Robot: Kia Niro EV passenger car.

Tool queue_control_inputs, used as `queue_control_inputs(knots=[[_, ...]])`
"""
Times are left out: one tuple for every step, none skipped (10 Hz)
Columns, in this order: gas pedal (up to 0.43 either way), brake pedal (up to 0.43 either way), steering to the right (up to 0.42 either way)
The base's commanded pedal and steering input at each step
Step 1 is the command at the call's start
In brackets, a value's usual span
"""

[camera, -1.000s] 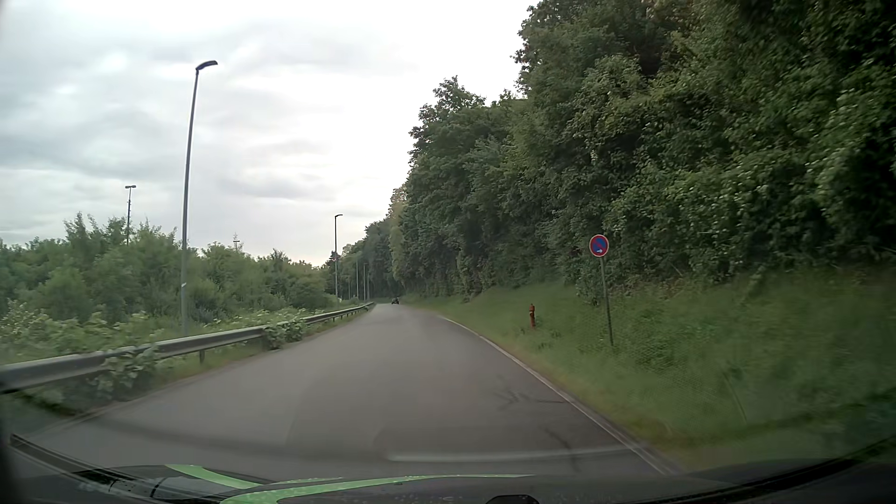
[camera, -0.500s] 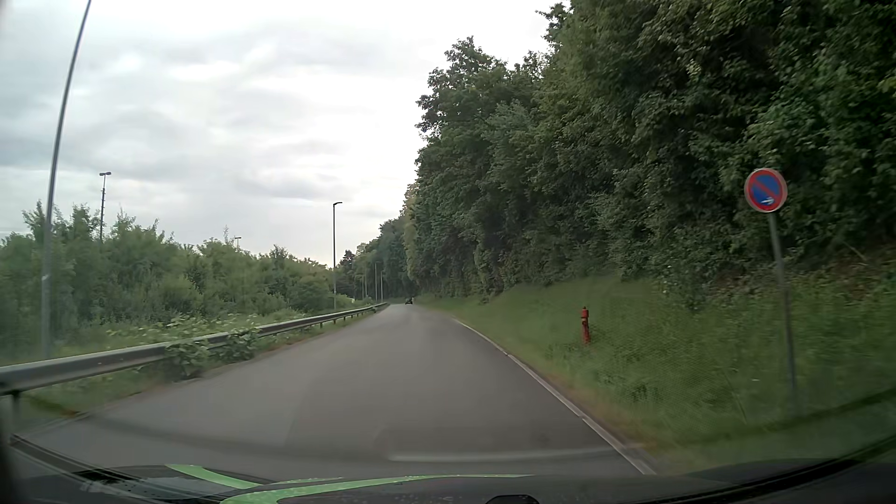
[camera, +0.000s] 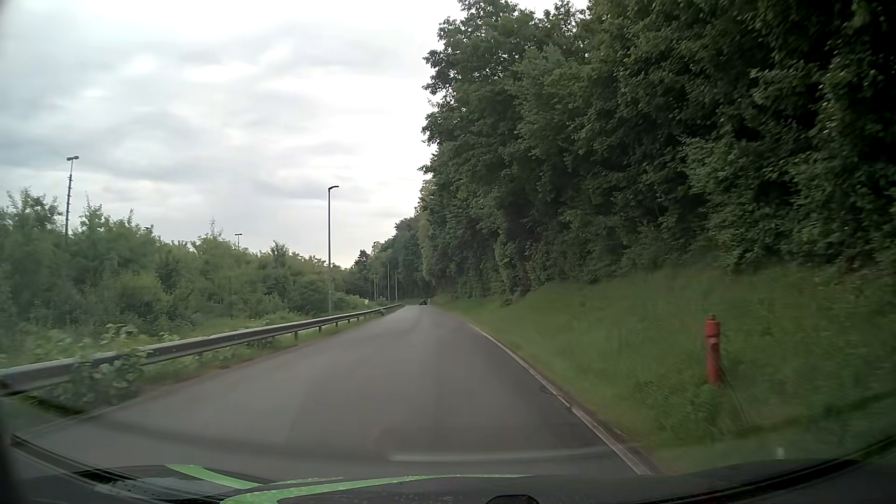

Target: Follow the waypoints while adhering to traffic rules and regulations

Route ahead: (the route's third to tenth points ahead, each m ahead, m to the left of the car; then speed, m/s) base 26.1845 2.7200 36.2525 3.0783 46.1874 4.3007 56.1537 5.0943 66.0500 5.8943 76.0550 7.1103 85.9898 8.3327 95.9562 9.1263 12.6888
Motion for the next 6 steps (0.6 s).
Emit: queue_control_inputs(knots=[[0.118, 0.0, -0.025], [0.118, 0.0, -0.022], [0.118, 0.0, -0.021], [0.118, 0.0, -0.02], [0.118, 0.0, -0.019], [0.118, 0.0, -0.018]])
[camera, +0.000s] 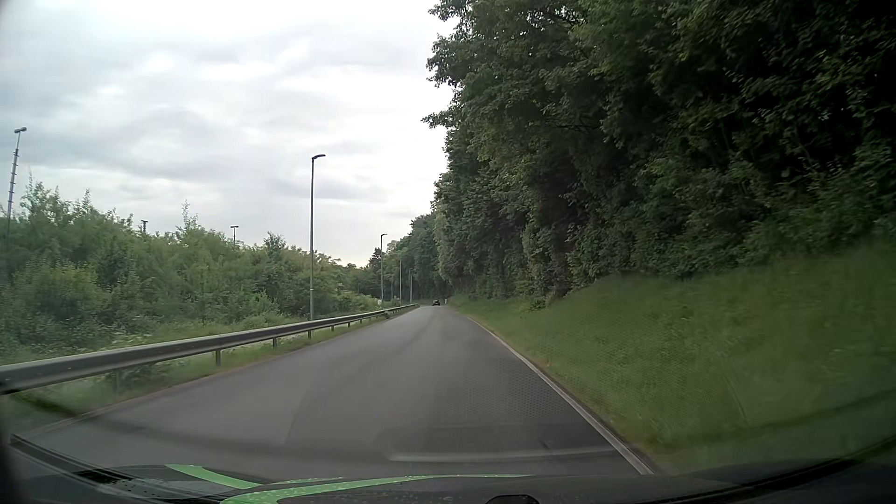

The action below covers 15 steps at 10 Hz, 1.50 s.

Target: Follow the waypoints while adhering to traffic rules and regulations

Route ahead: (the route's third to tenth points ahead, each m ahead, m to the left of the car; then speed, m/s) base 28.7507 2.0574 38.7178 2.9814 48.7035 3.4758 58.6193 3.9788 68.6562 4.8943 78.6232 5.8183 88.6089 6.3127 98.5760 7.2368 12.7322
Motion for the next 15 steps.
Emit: queue_control_inputs(knots=[[0.118, 0.0, -0.014], [0.118, 0.0, -0.011], [0.118, 0.0, -0.01], [0.118, 0.0, -0.01], [0.118, 0.0, -0.01], [0.118, 0.0, -0.01], [0.118, 0.0, -0.01], [0.118, 0.0, -0.01], [0.118, 0.0, -0.009], [0.118, 0.0, -0.009], [0.118, 0.0, -0.009], [0.118, 0.0, -0.009], [0.118, 0.0, -0.009], [0.118, 0.0, -0.009], [0.118, 0.0, -0.009]])
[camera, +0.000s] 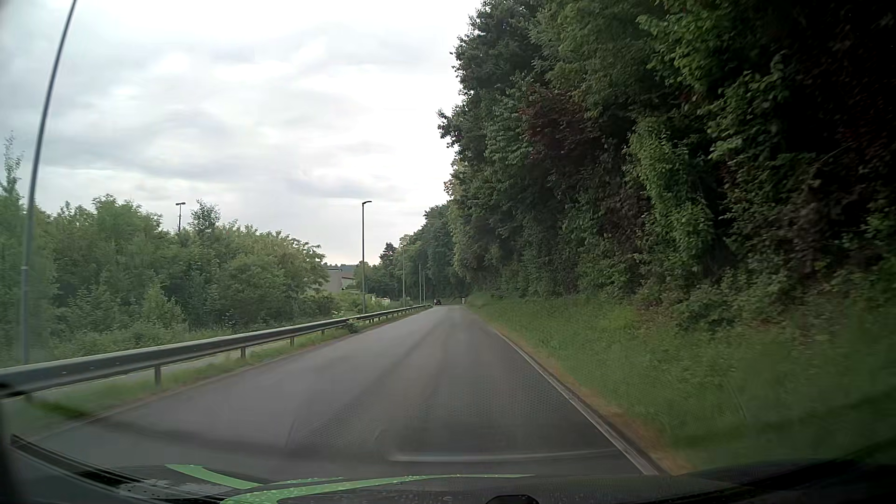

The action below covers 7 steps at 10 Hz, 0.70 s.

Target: Follow the waypoints while adhering to traffic rules and regulations

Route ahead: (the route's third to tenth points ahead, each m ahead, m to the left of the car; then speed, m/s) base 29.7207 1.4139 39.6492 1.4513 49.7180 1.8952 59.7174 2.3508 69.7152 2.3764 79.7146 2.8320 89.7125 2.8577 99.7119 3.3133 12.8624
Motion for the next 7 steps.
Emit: queue_control_inputs(knots=[[0.118, 0.0, -0.009], [0.118, 0.0, -0.008], [0.118, 0.0, -0.007], [0.118, 0.0, -0.007], [0.118, 0.0, -0.007], [0.118, 0.0, -0.007], [0.118, 0.0, -0.007]])
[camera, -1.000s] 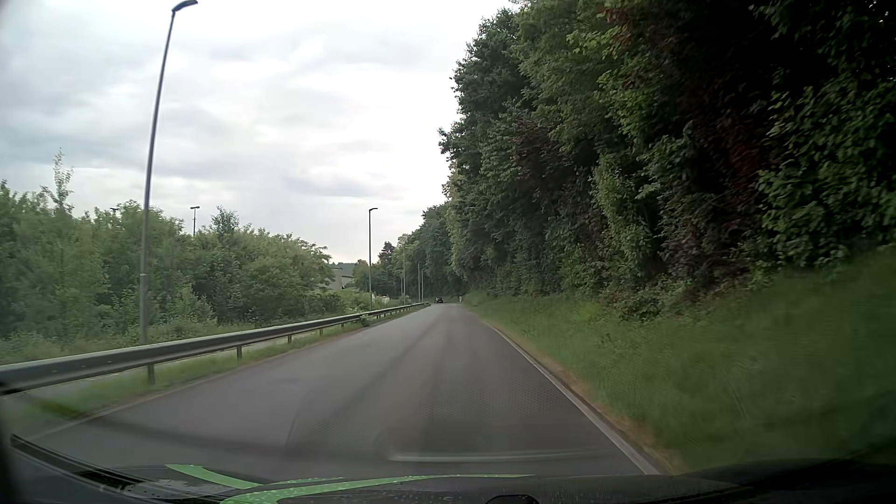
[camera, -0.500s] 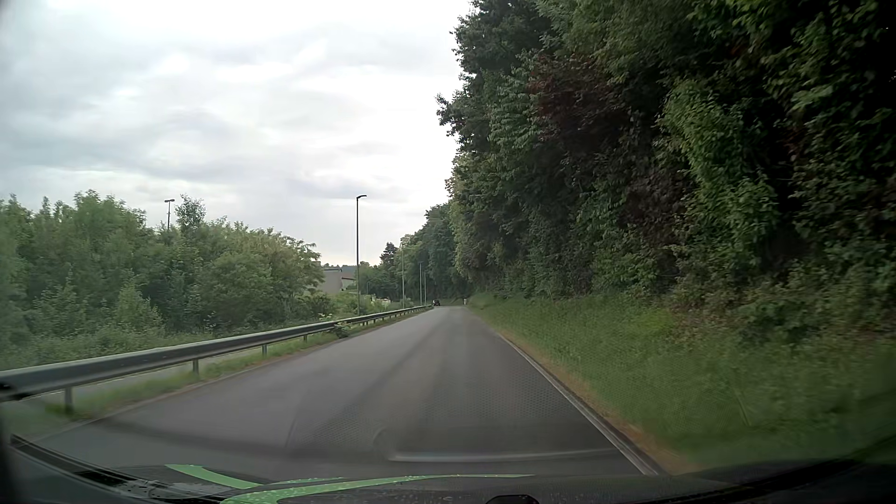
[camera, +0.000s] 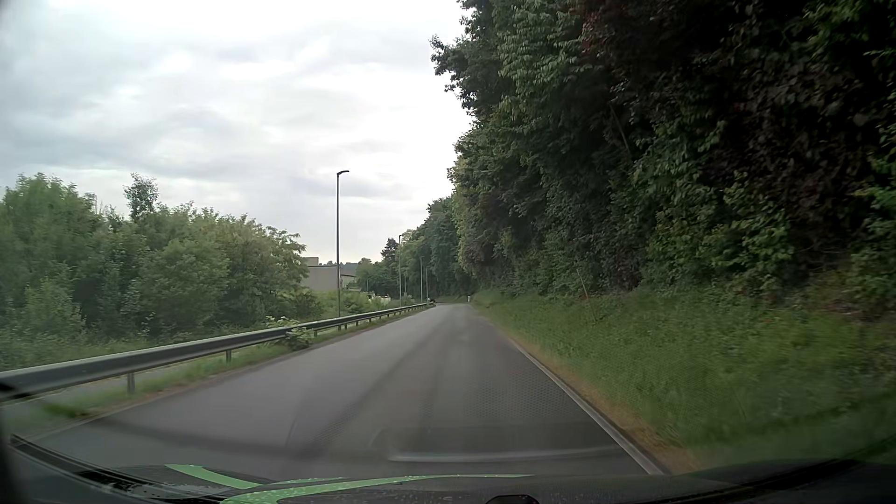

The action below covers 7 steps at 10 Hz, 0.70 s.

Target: Follow the waypoints while adhering to traffic rules and regulations

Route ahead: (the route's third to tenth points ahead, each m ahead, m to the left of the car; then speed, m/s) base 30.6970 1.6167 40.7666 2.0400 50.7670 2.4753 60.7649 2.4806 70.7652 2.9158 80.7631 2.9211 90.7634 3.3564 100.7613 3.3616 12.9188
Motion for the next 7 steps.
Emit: queue_control_inputs(knots=[[0.118, 0.0, -0.007], [0.118, 0.0, -0.007], [0.118, 0.0, -0.007], [0.118, 0.0, -0.006], [0.118, 0.0, -0.006], [0.118, 0.0, -0.005], [0.118, 0.0, -0.005]])
